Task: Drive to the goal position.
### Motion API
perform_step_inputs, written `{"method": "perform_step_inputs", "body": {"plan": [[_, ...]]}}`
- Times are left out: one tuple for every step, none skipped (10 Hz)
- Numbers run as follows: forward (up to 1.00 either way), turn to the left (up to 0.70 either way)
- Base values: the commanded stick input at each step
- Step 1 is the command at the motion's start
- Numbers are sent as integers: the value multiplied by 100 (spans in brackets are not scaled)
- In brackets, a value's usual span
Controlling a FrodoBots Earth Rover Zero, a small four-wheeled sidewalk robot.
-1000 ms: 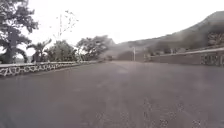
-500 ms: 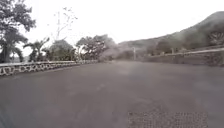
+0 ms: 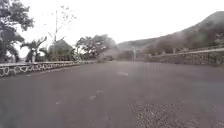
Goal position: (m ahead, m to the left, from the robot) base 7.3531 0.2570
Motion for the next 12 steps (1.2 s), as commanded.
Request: {"method": "perform_step_inputs", "body": {"plan": [[70, 0], [70, 0], [70, 0], [70, 0], [70, 0], [70, 0], [70, 0], [70, 0], [70, 0], [70, 0], [70, 0], [70, 0]]}}
